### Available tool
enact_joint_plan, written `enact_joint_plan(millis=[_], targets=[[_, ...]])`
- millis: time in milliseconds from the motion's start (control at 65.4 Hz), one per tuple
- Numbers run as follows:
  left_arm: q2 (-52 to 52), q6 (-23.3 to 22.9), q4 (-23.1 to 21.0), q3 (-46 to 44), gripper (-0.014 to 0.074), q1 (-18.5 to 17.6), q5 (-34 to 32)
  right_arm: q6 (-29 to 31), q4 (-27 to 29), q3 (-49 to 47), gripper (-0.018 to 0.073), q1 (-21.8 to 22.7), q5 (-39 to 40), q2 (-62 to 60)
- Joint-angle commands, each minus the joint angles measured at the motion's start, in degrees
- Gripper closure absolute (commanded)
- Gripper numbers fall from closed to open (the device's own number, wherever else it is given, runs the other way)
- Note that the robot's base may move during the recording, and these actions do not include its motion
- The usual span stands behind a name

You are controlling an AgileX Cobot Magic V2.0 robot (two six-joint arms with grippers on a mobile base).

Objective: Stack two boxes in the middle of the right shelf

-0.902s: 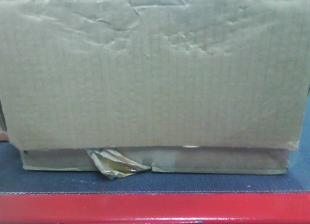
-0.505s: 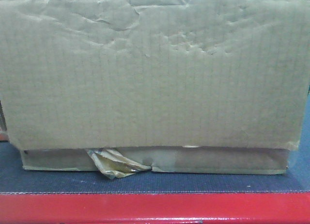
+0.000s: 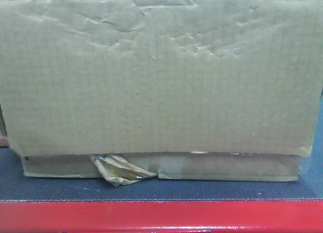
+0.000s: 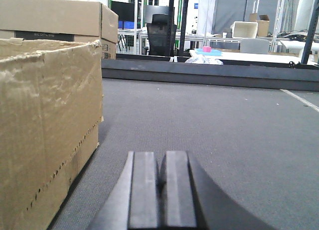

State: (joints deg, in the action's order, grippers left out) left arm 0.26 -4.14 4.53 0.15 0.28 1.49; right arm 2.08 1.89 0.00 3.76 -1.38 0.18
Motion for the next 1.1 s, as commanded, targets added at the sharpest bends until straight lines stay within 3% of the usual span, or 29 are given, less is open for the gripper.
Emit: enact_joint_plan(millis=[0, 168, 398, 535, 704, 872, 1086], targets=[[-0.26, 0.02, 0.19, -0.15, 0.0707, 0.13, -1.8, 0.14, -0.4, 0.0, 0.0724, 0.34, 1.0, -0.18], [-0.26, 0.02, 0.19, -1.81, 0.0707, 0.13, 0.56, 0.14, -0.4, 0.0, 0.0724, 0.34, 1.0, -0.18], [2.65, 0.02, 0.19, -18.33, 0.0707, 0.13, 21.74, 0.14, -0.4, 0.0, 0.0724, 0.34, 1.0, -0.18], [11.07, 0.02, 0.19, -28.4, 0.0707, 0.13, 27.18, 0.14, -0.4, 0.0, 0.0724, 0.34, 1.0, -0.18], [26.31, 0.02, 0.19, -40.51, 0.0707, 0.13, 39.35, 0.14, -0.4, 0.0, 0.0724, 0.34, 1.0, -0.18], [37.82, 0.02, -0.92, -49.93, 0.0707, 0.13, 38.88, 0.14, -0.4, 0.0, 0.0724, 0.34, 1.0, -0.18], [45.56, 0.02, -1.09, -55.31, 0.0707, 0.13, 30.6, 0.14, -0.4, 0.0, 0.0724, 0.34, 1.0, -0.18]])
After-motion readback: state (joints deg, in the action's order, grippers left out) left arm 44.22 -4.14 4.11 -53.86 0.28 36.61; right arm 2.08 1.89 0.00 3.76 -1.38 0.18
